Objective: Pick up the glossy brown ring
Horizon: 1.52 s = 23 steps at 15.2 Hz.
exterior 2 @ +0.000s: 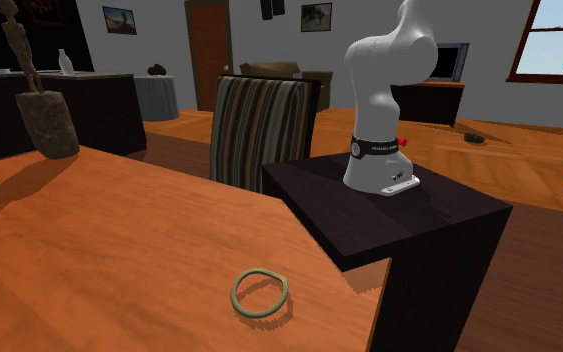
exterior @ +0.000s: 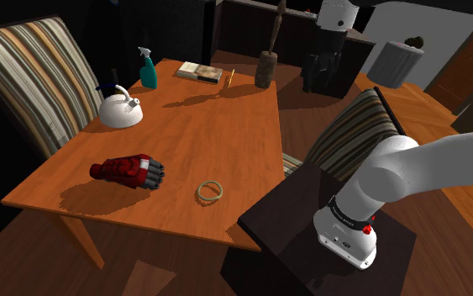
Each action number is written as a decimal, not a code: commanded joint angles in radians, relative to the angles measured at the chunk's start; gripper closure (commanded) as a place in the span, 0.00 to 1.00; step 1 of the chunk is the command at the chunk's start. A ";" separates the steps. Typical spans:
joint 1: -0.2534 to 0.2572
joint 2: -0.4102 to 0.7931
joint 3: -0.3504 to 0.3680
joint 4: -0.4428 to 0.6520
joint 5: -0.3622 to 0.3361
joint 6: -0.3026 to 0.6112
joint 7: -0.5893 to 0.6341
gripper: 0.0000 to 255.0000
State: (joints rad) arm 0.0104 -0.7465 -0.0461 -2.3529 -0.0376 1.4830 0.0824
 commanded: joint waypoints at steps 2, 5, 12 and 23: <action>0.005 0.004 0.010 -0.027 0.007 0.031 0.012 0.00; 0.020 0.024 0.042 -0.100 0.028 0.127 0.046 0.00; 0.058 0.130 0.121 -0.228 0.075 0.368 0.125 0.00; 0.105 0.468 0.248 -0.284 0.099 0.771 0.264 0.00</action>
State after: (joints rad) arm 0.1091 -0.3111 0.1867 -2.6388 0.0609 2.2201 0.3259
